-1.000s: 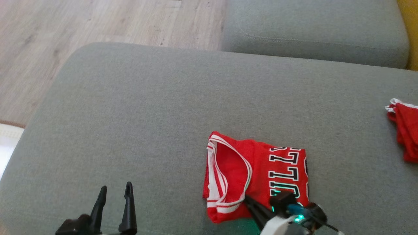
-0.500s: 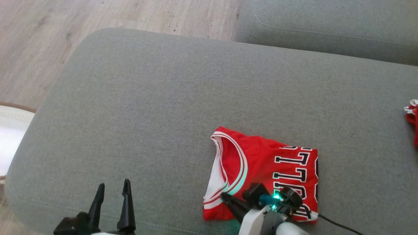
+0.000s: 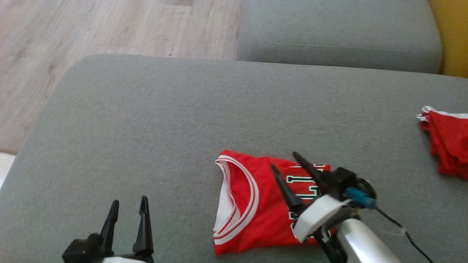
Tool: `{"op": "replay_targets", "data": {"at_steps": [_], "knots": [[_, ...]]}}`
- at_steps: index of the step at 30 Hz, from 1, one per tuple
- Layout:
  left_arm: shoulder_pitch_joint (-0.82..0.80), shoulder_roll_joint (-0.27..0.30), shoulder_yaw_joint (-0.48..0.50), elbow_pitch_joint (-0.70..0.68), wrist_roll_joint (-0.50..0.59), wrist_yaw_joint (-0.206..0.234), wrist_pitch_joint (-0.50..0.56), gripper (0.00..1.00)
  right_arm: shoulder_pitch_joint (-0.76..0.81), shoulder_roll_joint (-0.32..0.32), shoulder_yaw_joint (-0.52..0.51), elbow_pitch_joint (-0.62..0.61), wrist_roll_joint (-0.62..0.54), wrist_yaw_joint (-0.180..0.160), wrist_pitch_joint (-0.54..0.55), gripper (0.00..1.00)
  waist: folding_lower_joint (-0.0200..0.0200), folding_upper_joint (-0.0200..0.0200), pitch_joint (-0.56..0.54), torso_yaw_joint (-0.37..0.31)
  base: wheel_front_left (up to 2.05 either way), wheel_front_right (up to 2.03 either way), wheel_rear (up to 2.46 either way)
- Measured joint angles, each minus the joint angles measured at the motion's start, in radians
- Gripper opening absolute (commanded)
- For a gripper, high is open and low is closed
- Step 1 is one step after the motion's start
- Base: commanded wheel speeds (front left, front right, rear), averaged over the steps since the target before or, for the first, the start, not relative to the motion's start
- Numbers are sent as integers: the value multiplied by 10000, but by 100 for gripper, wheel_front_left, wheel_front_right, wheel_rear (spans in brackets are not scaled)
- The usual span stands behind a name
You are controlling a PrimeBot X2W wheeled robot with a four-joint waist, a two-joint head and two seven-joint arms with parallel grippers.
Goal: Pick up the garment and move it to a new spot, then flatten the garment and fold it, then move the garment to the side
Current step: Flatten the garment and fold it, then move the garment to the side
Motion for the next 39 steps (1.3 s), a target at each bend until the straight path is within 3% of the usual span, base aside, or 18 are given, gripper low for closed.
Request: {"op": "replay_targets", "data": {"at_steps": [10, 16, 39], "knots": [[-140, -125, -19, 313, -29, -111, -21, 100, 1926, 17, -2301, -1438, -228, 0, -228, 100, 0, 0, -425, -742, 0, 0, 0], [156, -144, -8, 533, -134, -255, -192, 100, 2985, 92, -3185, -2080, 58, 0, -224, 100, -1, 0, -685, -1064, 0, 0, 0], [557, -12, 15, 869, -272, -311, -194, 100, 3340, 130, -3542, -2073, 40, 0, -119, 100, 0, 0, -903, -940, 0, 0, 0]]}}
